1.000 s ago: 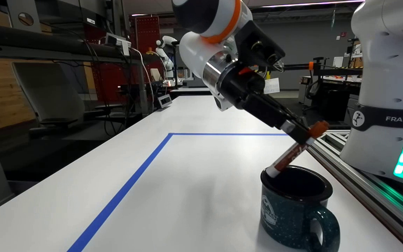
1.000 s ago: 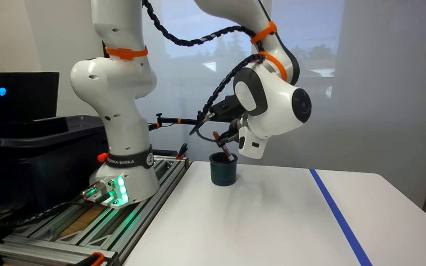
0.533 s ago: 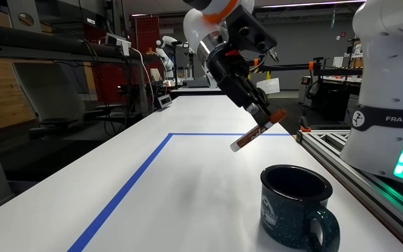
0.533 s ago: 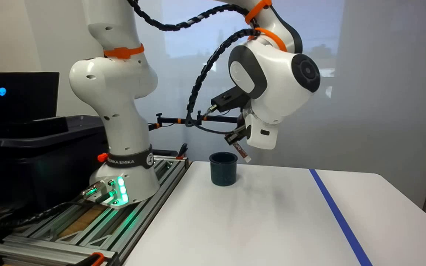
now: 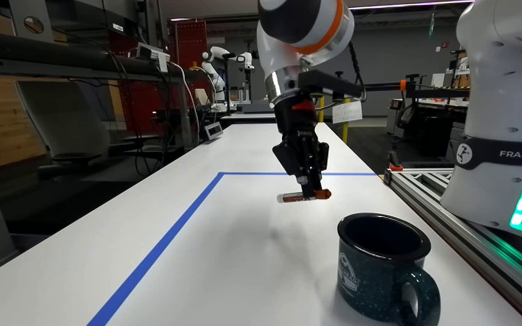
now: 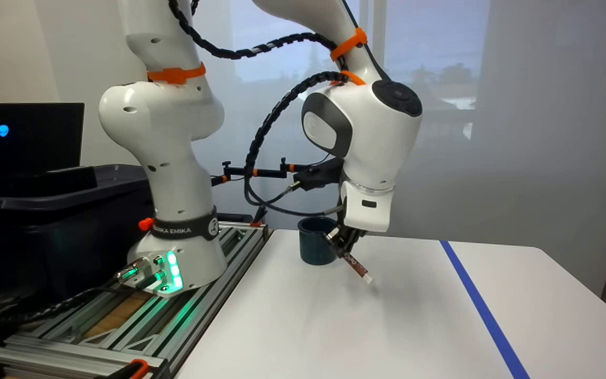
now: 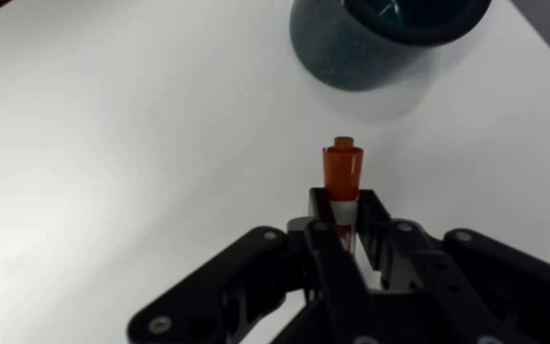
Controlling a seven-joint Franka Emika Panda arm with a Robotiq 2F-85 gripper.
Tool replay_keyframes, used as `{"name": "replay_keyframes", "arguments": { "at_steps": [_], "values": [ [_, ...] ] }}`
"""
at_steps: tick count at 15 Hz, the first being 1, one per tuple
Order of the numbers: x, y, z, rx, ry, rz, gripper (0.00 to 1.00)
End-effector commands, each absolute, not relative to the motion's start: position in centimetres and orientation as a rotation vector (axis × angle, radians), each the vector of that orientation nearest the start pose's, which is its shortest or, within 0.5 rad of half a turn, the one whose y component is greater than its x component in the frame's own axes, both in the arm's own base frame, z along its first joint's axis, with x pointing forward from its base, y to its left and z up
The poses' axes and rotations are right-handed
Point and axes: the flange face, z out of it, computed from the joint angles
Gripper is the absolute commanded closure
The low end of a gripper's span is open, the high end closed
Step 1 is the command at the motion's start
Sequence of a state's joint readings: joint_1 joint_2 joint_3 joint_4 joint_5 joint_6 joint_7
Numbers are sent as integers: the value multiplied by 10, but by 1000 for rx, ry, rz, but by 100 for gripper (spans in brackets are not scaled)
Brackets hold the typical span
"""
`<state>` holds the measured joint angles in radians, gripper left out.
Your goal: Take the marker out of the mug.
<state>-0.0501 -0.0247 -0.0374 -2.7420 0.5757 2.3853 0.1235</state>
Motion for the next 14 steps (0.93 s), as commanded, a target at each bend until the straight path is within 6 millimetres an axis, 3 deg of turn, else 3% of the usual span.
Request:
{"name": "replay_keyframes", "arguments": {
  "at_steps": [1,7,9,10,11,14],
  "values": [
    [360,-32,181,-2712,1070,365,95],
    [353,-28,132,-2788,1164,302,95],
    [351,-24,124,-2801,1176,293,95],
    [353,-21,127,-2800,1177,282,68],
    [354,-20,130,-2792,1184,283,55],
    [353,-13,136,-2761,1166,362,34]
  ]
}}
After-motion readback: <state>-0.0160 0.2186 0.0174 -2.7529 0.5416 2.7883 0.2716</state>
